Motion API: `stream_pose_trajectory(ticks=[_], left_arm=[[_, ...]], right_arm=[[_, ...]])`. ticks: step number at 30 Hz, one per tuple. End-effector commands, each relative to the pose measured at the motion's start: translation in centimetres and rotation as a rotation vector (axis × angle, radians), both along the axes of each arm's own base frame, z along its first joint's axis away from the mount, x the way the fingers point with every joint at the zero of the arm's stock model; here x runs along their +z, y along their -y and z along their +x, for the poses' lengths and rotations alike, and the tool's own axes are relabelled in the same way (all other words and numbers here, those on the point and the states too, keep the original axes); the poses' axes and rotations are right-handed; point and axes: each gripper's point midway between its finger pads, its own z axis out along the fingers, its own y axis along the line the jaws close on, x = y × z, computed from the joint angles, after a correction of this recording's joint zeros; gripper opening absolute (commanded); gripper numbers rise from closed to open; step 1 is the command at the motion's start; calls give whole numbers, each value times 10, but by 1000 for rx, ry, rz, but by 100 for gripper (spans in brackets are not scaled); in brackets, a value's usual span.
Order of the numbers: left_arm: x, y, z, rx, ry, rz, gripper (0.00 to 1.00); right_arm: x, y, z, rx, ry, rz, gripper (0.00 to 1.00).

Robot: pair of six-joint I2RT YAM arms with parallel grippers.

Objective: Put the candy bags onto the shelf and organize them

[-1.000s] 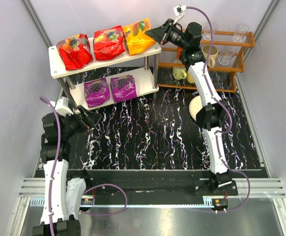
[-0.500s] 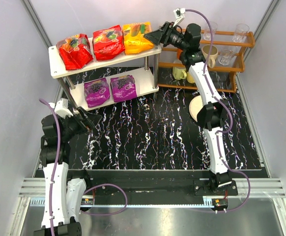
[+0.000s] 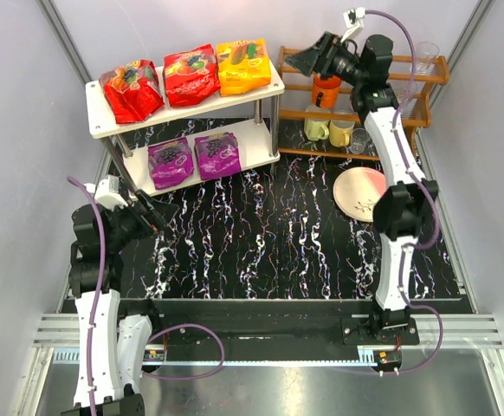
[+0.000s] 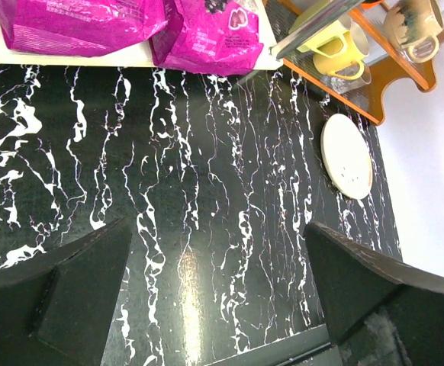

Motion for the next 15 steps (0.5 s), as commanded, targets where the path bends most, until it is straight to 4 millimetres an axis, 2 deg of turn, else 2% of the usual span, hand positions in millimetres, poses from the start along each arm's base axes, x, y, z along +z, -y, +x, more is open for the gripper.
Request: stream_pose_trajectory(ticks=[1, 2, 3, 4, 5, 6, 7, 8, 9, 10, 11, 12, 13, 14, 15], left_arm=[[15, -8, -1, 44, 22, 46, 99], [13, -11, -1, 51, 19, 64, 99], [9, -14, 0, 63, 5, 72, 99], [6, -18, 0, 84, -9, 87, 99], [4, -20, 1, 86, -17, 102, 99], [3, -21, 1, 89, -26, 107, 99], [1, -25, 2, 108, -32, 116, 99], [-2, -26, 4, 113, -43, 120, 99], [-2, -28, 4, 120, -46, 122, 99], [-3, -31, 6, 138, -49, 129, 99], [-3, -32, 6, 141, -49, 132, 99], [-3, -33, 7, 144, -49, 135, 99], [-5, -35, 7, 155, -52, 141, 99], [-6, -36, 8, 159, -52, 143, 99], [-6, -36, 8, 159, -50, 144, 99]], right_arm=[[44, 23, -73, -79, 146, -91, 100], [-16, 29, -75, -110, 34, -131, 100], [17, 48, -102, -217, 131, -138, 100], [11, 56, -113, -261, 128, -146, 100], [-29, 64, -119, -300, 48, -178, 100], [-10, 78, -143, -368, 90, -172, 100], [-21, 85, -152, -398, 61, -182, 100], [-54, 92, -160, -426, -10, -203, 100], [-42, 105, -180, -490, 2, -171, 100], [-51, 110, -190, -511, -21, -168, 100], [-84, 115, -199, -531, -85, -181, 100], [-76, 124, -218, -572, -71, -137, 100], [-85, 129, -227, -590, -91, -125, 100], [-116, 138, -233, -636, -156, -129, 100], [-114, 142, -250, -652, -163, -67, 100]])
